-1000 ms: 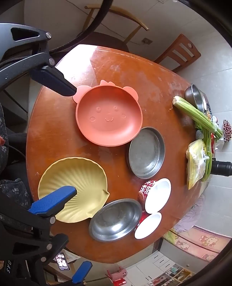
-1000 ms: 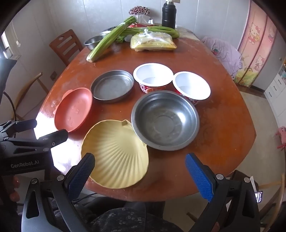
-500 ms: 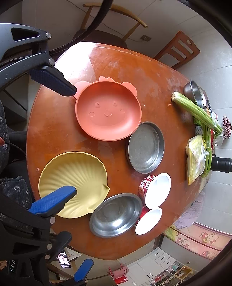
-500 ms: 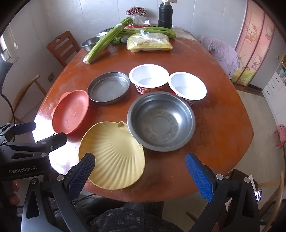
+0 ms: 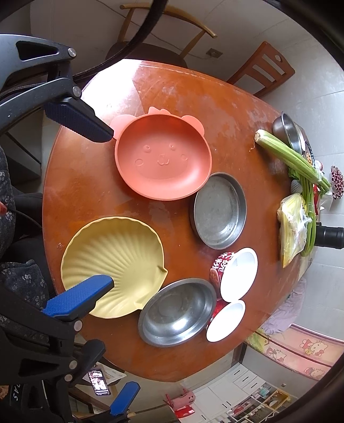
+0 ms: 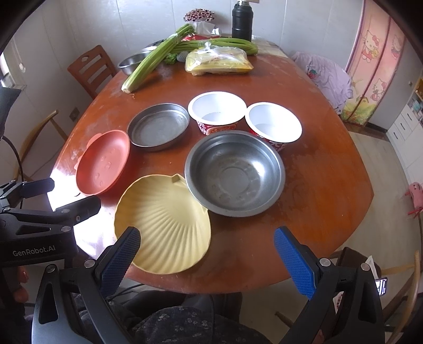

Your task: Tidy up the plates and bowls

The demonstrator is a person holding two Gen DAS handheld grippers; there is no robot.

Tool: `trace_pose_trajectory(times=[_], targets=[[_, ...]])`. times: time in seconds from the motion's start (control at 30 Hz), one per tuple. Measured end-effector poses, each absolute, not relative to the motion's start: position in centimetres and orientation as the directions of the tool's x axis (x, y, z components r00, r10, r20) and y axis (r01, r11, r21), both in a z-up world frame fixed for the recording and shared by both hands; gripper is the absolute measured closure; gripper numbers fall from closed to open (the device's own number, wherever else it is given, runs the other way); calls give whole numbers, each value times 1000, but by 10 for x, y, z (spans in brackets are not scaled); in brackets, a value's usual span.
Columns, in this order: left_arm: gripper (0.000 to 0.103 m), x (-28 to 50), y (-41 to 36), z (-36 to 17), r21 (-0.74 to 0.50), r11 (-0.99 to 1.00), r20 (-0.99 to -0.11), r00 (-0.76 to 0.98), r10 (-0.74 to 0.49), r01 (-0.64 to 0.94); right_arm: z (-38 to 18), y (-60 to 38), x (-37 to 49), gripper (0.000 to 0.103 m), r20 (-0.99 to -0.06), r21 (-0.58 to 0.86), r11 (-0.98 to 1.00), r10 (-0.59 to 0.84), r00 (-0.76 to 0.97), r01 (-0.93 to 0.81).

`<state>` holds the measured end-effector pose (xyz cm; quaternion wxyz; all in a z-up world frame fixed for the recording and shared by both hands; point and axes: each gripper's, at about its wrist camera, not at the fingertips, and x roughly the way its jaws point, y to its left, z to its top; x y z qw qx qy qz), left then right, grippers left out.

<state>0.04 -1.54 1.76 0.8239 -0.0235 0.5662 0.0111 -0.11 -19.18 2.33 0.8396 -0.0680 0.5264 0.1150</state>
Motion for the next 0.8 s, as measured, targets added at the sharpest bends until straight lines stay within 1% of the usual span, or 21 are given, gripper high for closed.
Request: trace_pose_trajectory(times=[0.8], targets=[[2, 1, -17, 17, -18, 999, -934, 356, -3, -40, 23, -192, -2, 2, -898, 6, 963, 123, 423, -268]])
